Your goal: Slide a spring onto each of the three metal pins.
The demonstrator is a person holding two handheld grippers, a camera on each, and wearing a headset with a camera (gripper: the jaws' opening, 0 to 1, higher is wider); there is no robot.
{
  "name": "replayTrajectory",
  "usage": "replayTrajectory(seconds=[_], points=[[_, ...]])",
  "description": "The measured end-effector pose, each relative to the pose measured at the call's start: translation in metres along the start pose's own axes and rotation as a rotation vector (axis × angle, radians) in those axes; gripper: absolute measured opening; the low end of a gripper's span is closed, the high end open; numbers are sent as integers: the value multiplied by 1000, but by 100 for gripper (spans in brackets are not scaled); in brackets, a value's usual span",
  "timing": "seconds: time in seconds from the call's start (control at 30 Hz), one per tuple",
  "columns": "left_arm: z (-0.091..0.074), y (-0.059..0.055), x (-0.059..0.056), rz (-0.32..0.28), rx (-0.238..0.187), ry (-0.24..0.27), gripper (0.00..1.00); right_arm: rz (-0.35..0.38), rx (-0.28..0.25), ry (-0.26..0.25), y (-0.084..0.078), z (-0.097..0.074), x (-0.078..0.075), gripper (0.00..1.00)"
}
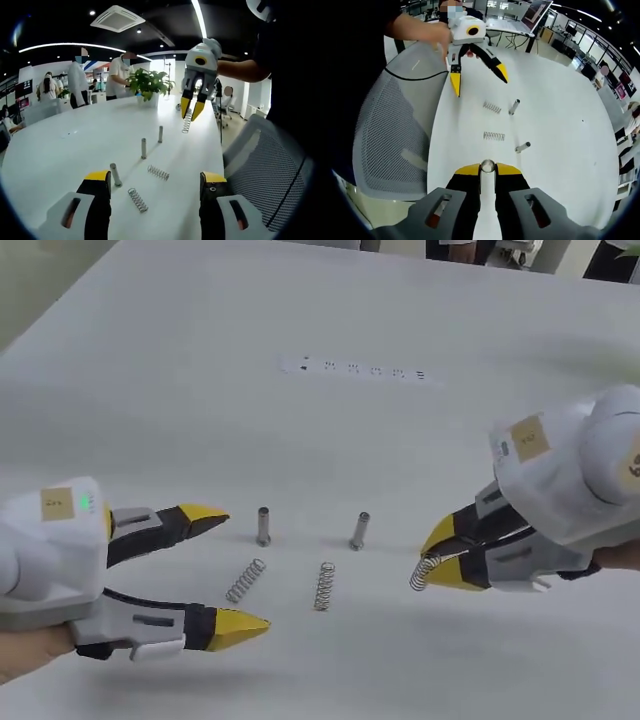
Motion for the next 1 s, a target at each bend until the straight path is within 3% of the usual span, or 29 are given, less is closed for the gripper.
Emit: replayTrajectory(seconds=[0.47,1.0], points=[[3,4,-2,-24,-16,-10,73,43,36,-80,-25,-25,-28,7],[0,7,-2,-24,-24,-2,73,67,55,-104,-50,-15,-44,7]])
Point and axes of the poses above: the centre of the closed fingertips' face, and the gripper's own axes: z roughly forward along the fingers, x roughly to its left, y roughly out of its top, the point moved 4 cm from there along -z, roughly backward along the fingers, and after that the axes turned 11 degrees about -x, right-handed, at the moved point
